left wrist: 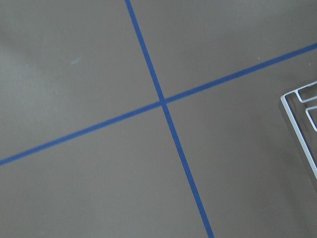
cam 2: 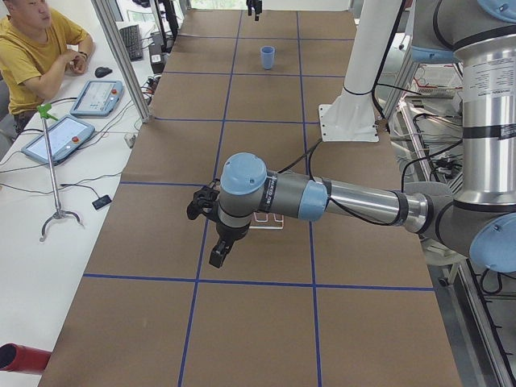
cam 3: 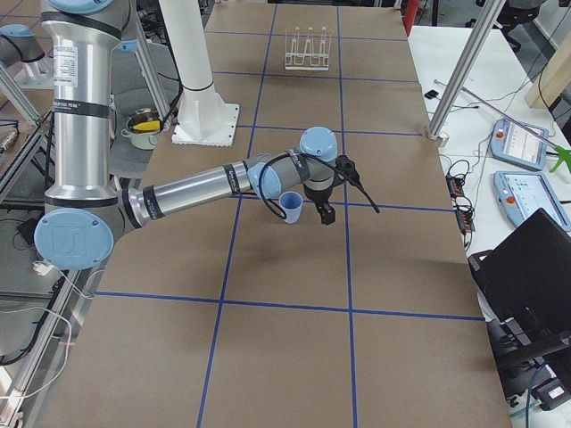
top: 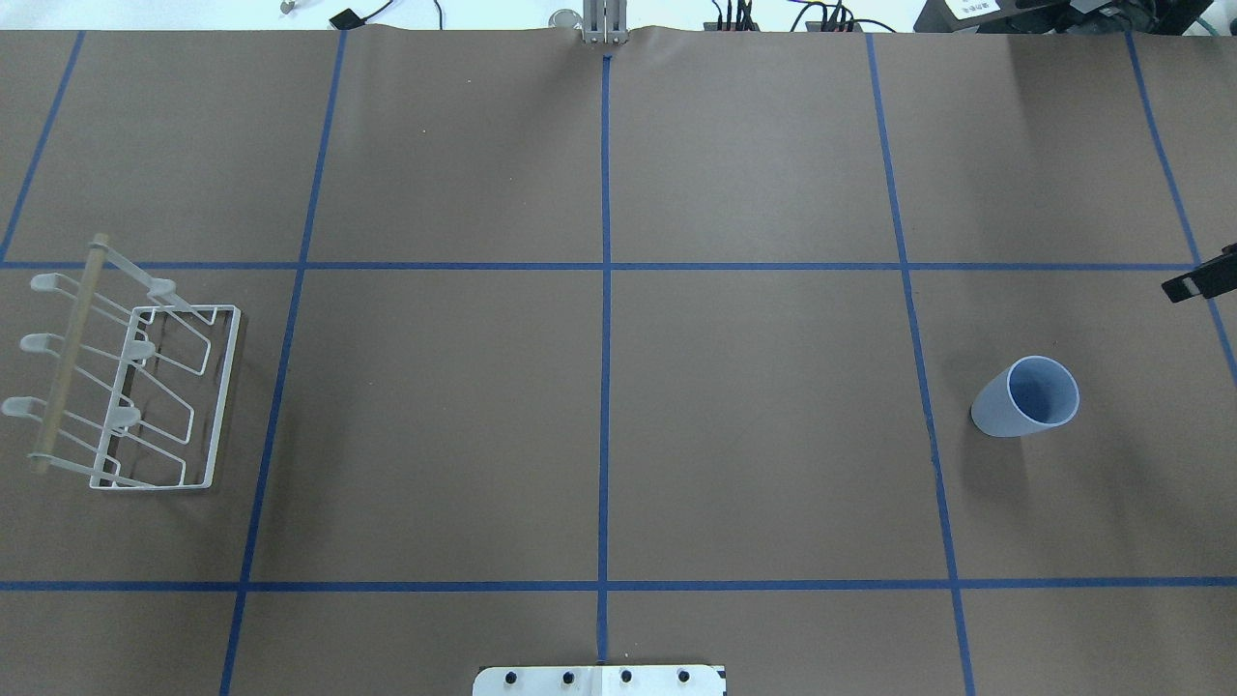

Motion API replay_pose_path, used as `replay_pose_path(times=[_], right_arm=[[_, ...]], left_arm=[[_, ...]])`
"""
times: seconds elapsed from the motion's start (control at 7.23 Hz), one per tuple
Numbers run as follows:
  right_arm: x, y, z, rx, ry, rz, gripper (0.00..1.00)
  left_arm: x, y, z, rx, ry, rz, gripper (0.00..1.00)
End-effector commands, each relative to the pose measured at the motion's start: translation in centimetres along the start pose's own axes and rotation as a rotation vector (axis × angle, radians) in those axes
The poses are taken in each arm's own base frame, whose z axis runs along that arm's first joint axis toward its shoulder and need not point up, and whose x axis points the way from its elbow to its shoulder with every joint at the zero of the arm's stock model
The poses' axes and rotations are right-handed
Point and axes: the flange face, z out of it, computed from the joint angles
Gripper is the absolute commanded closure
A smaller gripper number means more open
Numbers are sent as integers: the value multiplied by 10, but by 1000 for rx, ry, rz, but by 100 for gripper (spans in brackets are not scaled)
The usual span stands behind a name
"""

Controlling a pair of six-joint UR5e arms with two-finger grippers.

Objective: Hang cup on cup holder
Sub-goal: 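Reach the right gripper down to the light blue cup's rim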

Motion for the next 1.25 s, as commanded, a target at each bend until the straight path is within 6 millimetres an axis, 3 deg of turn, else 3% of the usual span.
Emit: replay_pose_path(times=[0.0,0.28,0.55,0.69,0.83,0.97,1.11], right_arm=[[-64,-5,39,-23,84,66,0],[-82,9,83,-22,119,73,5],[-75,15,113,-24,102,47,12],[-77,25,121,-48,101,43,31],[-75,36,125,-70,98,44,78],[-77,43,119,-72,93,39,100],[-80,43,114,-65,87,32,100]], left_arm=[[1,-2,0,11,-2,11,2],[1,-3,-2,15,-4,13,2],[1,-3,-1,14,-3,14,2],[2,-3,-2,17,-4,16,2],[2,-3,-2,16,-3,15,2],[4,-3,-1,21,19,14,2],[6,-3,0,27,47,12,2]])
